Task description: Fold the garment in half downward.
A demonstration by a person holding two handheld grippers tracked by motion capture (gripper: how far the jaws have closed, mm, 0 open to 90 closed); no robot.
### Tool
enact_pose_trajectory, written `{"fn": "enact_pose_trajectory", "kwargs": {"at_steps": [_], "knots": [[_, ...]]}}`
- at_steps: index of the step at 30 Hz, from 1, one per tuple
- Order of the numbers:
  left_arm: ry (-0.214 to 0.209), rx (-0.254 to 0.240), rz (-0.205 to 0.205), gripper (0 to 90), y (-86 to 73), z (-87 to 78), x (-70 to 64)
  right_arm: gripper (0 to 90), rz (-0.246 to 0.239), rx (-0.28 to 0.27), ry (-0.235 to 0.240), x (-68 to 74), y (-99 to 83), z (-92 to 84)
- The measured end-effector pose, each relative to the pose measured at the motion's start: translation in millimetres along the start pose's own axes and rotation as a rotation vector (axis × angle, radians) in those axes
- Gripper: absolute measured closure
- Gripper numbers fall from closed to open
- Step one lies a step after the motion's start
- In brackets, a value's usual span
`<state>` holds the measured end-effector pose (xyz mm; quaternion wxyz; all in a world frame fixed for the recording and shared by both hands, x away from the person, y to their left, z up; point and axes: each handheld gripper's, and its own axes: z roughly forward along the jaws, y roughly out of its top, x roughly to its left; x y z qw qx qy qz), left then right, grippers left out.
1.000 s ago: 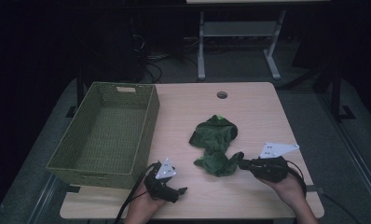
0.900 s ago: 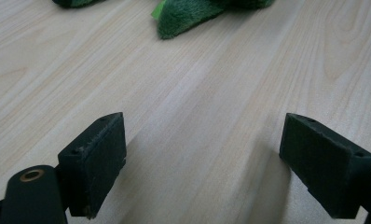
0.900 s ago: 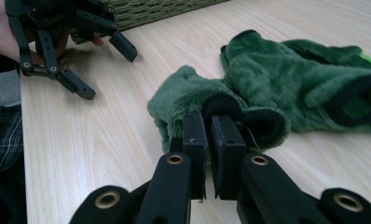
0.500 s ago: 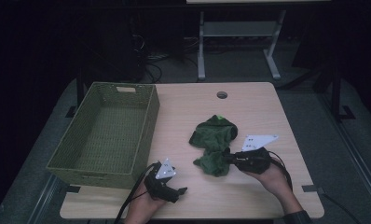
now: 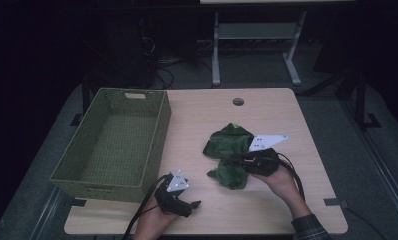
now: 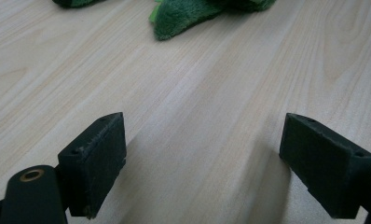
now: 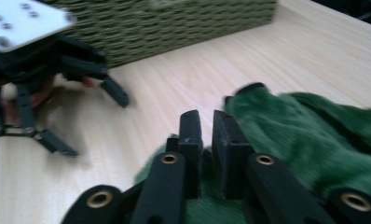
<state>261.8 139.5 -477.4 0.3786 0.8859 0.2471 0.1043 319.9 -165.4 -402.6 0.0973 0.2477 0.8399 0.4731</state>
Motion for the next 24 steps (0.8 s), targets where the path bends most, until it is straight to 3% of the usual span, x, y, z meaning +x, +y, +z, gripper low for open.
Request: {"fn": "enact_pose_trajectory", "kwargs": {"at_steps": [1, 3, 8, 13, 20, 22, 24], "knots": [[0.0, -0.001, -0.001, 13.8, 0.0, 0.0, -0.1, 85.6, 0.029, -0.003, -0.04, -5.3, -2.7, -4.5], [0.0, -0.001, -0.001, 13.8, 0.0, 0.1, -0.1, 87.9, 0.056, -0.009, -0.064, -11.7, -6.5, -9.6], [0.003, 0.003, 0.008, 13.8, 0.1, -0.3, 0.4, 89.8, 0.101, 0.002, -0.087, -21.3, -14.8, -15.7], [-0.001, 0.002, -0.001, 13.8, -0.1, -0.1, -0.2, 89.8, 0.111, 0.053, -0.059, -21.9, -24.3, 2.6], [-0.002, 0.003, -0.002, 13.8, -0.1, -0.1, -0.2, 89.7, 0.078, 0.131, -0.001, -8.7, -29.8, 33.4], [-0.002, 0.003, -0.001, 13.8, -0.1, -0.1, -0.2, 89.8, 0.069, 0.174, 0.021, -2.0, -31.9, 46.6], [-0.002, 0.003, -0.001, 13.8, -0.1, -0.2, -0.2, 90.0, 0.063, 0.196, 0.013, 1.3, -33.9, 53.4]]}}
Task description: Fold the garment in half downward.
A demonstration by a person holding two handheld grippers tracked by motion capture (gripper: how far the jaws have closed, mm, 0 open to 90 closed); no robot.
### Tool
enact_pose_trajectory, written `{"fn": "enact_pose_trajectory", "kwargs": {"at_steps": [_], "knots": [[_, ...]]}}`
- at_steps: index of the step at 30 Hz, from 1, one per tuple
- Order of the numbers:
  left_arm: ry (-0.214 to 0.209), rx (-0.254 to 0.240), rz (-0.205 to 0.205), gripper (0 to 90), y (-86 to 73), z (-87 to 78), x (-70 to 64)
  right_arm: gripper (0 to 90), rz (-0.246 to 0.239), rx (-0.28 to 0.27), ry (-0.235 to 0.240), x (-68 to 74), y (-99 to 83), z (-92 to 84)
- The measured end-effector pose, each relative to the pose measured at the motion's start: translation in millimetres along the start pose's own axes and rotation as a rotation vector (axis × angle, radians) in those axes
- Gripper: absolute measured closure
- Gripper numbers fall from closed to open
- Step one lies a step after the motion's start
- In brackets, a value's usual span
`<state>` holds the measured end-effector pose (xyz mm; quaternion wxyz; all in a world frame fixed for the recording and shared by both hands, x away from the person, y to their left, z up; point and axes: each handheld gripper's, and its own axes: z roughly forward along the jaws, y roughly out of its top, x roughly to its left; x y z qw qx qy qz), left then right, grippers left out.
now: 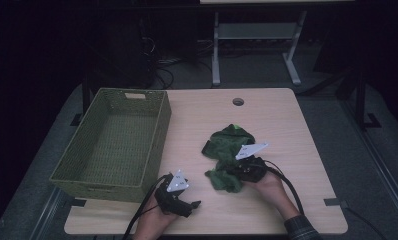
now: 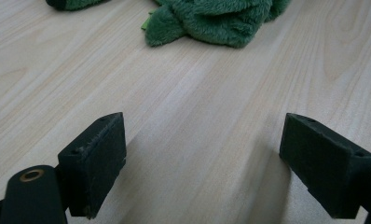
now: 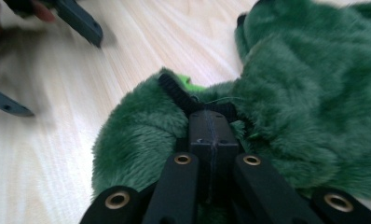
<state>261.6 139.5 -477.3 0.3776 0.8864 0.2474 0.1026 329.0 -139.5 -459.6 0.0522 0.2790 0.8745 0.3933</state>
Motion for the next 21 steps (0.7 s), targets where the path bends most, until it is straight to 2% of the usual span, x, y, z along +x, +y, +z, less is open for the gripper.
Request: {"fn": "enact_pose_trajectory", "kwargs": {"at_steps": [4, 7, 10, 11, 14, 15, 18, 21], "knots": [[0.0, 0.001, -0.001, 13.8, 0.1, 0.1, -0.1, 90.0, 0.012, 0.01, -0.006, -0.3, -1.0, 2.4], [0.007, 0.002, -0.003, 13.1, 0.7, 0.9, -0.9, 90.0, 0.052, 0.009, 0.013, -3.0, -2.2, 3.7], [0.008, 0.003, -0.005, 12.7, 1.0, 1.0, -1.2, 90.0, 0.048, 0.005, 0.011, -2.9, -1.5, 1.6], [0.008, 0.004, -0.004, 12.5, 1.2, 1.1, -1.1, 88.9, 0.037, -0.021, 0.003, -3.6, -0.1, -3.6], [0.008, 0.004, -0.004, 12.5, 1.3, 1.1, -1.1, 85.9, 0.042, -0.05, -0.009, -4.6, 1.3, -11.0], [0.005, 0.004, -0.002, 12.5, 1.3, 1.2, -0.8, 83.7, 0.051, -0.072, -0.019, -5.7, 2.5, -18.2], [0.006, 0.004, 0.001, 13.4, 1.6, 1.3, -0.5, 82.1, 0.055, -0.091, -0.025, -8.0, 3.1, -24.4], [0.0, 0.016, 0.005, 14.1, 4.5, 1.8, 0.4, 76.8, 0.067, -0.112, -0.04, -12.1, 3.2, -34.0]]}}
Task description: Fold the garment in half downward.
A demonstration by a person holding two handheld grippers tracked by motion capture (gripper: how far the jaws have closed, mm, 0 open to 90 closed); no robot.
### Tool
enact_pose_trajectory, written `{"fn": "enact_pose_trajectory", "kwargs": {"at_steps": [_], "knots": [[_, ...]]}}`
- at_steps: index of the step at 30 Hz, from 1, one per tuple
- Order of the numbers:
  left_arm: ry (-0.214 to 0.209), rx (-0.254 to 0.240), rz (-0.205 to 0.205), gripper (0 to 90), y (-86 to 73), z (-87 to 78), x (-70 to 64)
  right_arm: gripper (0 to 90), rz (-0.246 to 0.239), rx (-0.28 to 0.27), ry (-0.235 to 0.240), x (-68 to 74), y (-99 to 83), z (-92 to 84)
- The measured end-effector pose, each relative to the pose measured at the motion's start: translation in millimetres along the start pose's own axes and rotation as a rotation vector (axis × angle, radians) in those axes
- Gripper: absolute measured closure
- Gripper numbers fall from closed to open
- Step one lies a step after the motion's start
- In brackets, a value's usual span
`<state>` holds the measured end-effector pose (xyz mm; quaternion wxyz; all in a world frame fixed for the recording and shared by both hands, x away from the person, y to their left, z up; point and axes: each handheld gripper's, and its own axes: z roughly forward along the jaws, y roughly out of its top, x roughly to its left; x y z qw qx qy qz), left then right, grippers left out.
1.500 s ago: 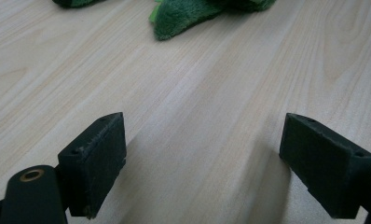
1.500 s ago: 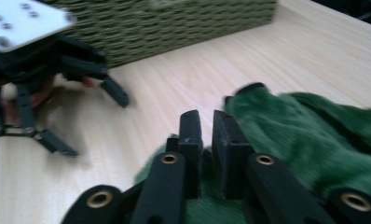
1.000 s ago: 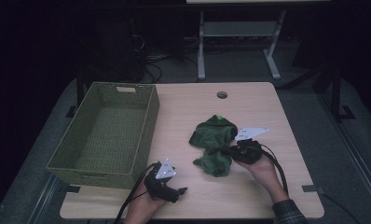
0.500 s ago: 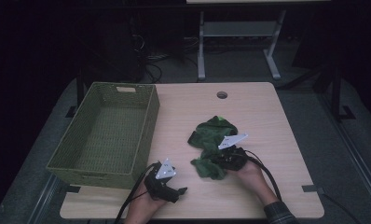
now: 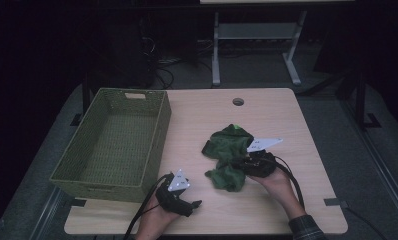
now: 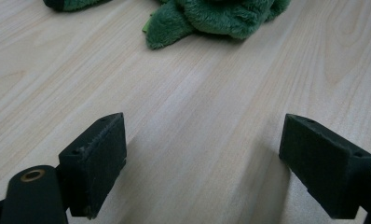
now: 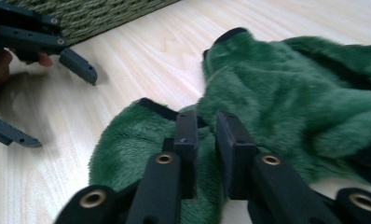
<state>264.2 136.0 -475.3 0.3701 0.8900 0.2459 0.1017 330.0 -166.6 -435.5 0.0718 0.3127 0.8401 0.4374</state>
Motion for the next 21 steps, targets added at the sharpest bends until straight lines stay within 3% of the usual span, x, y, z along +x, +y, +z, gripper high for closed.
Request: {"fn": "enact_pose_trajectory", "kwargs": {"at_steps": [9, 13, 14, 21], "knots": [[-0.042, -0.001, 0.004, 17.8, 19.0, 0.1, 2.3, 62.5, 0.014, -0.003, -0.027, -10.9, 4.6, -13.6], [-0.039, 0.002, 0.019, 17.9, 31.7, 0.9, 7.8, 58.5, 0.006, -0.009, -0.059, -13.2, 7.1, -17.7], [-0.036, -0.007, 0.027, 18.3, 38.6, 0.9, 10.5, 57.3, 0.011, -0.012, -0.089, -14.8, 9.5, -20.7], [-0.033, -0.004, 0.046, 25.4, 60.9, 3.3, 21.2, 54.2, 0.031, -0.008, -0.112, -26.4, 17.3, -24.1]]}}
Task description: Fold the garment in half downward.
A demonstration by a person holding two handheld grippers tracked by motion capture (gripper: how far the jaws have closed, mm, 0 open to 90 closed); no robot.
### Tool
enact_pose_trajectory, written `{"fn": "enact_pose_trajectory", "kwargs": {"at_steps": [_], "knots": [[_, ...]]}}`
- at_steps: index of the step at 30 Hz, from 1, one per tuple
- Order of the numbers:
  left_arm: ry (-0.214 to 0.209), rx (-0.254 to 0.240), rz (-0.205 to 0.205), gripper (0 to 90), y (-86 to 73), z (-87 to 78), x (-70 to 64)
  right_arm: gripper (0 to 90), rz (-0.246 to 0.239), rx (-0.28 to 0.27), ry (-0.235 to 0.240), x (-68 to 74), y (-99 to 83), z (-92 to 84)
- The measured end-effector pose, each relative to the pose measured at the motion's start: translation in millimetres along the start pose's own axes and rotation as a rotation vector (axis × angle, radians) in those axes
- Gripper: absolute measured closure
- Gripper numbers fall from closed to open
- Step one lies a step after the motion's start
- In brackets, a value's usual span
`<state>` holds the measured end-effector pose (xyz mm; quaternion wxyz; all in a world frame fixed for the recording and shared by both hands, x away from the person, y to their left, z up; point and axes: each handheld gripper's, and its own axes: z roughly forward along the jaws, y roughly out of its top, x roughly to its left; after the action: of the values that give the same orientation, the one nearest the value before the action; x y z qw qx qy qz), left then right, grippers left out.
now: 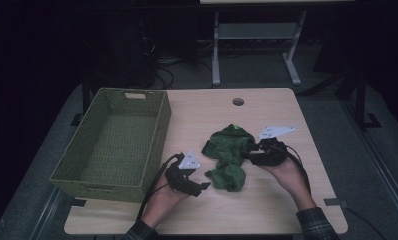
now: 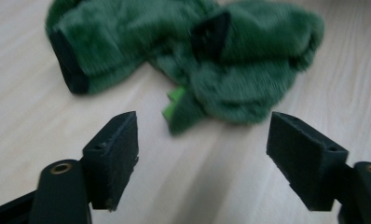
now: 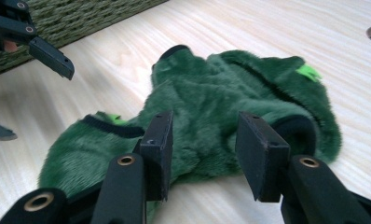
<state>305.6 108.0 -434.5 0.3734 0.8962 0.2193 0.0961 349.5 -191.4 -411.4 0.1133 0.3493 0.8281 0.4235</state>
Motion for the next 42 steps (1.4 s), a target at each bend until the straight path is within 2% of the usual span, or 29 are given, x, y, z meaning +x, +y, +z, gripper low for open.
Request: {"fn": "enact_pose_trajectory", "kwargs": {"at_steps": [5, 9, 11, 12, 13, 14, 18, 20, 21, 23, 25, 26, 28, 29, 32, 35, 42], "knots": [[-0.013, -0.009, -0.001, 31.8, 22.2, 4.7, 14.7, 52.7, 0.015, 0.004, -0.037, -10.1, 7.3, 0.2], [-0.004, -0.018, 0.004, 36.3, 32.2, 8.1, 21.2, 52.4, 0.034, -0.003, -0.041, -19.5, 13.9, -0.9], [0.003, -0.024, 0.011, 38.5, 42.3, 12.3, 29.0, 52.5, 0.029, -0.003, -0.046, -24.0, 17.6, -1.2], [0.003, -0.024, 0.011, 39.5, 42.3, 12.3, 29.0, 52.5, 0.029, -0.003, -0.046, -24.0, 17.6, -1.2], [0.017, -0.029, 0.019, 40.3, 48.9, 15.2, 35.4, 52.6, 0.035, -0.01, -0.049, -28.2, 21.1, -1.6], [0.017, -0.029, 0.019, 40.6, 48.9, 15.2, 35.4, 52.7, 0.038, -0.002, -0.051, -30.7, 22.9, -1.2], [0.01, -0.047, 0.005, 43.2, 64.2, 23.6, 54.5, 53.6, 0.043, -0.011, -0.056, -39.2, 28.5, -0.1], [0.01, -0.051, 0.003, 43.9, 67.0, 25.4, 58.4, 53.6, 0.051, 0.001, -0.057, -41.4, 30.2, 0.7], [0.008, -0.05, -0.001, 45.2, 73.0, 29.3, 65.5, 53.6, 0.05, 0.004, -0.065, -46.1, 33.5, 1.9], [0.013, -0.057, -0.006, 45.9, 75.7, 32.0, 68.4, 54.0, 0.052, -0.005, -0.071, -48.1, 34.8, 2.3], [0.009, -0.051, -0.013, 47.3, 81.1, 37.4, 75.6, 53.7, 0.063, 0.005, -0.076, -56.9, 39.7, 5.9], [0.012, -0.049, -0.008, 47.3, 83.7, 40.4, 79.4, 53.7, 0.063, 0.005, -0.076, -56.9, 39.7, 5.9], [0.02, -0.036, -0.01, 48.7, 88.5, 47.8, 86.9, 54.4, 0.075, 0.002, -0.09, -65.4, 42.3, 12.2], [0.029, -0.03, -0.01, 49.1, 91.1, 55.5, 94.6, 54.2, 0.077, 0.019, -0.093, -69.2, 42.8, 15.6], [0.036, -0.022, -0.015, 49.6, 91.7, 63.1, 102.0, 54.2, 0.084, 0.027, -0.098, -74.9, 41.9, 22.3], [0.024, -0.009, -0.038, 49.5, 89.7, 75.5, 114.3, 53.7, 0.103, 0.058, -0.09, -83.2, 37.0, 33.9], [0.015, 0.005, -0.041, 49.0, 83.3, 94.5, 122.3, 50.6, 0.135, 0.095, -0.076, -90.6, 20.9, 49.0]]}}
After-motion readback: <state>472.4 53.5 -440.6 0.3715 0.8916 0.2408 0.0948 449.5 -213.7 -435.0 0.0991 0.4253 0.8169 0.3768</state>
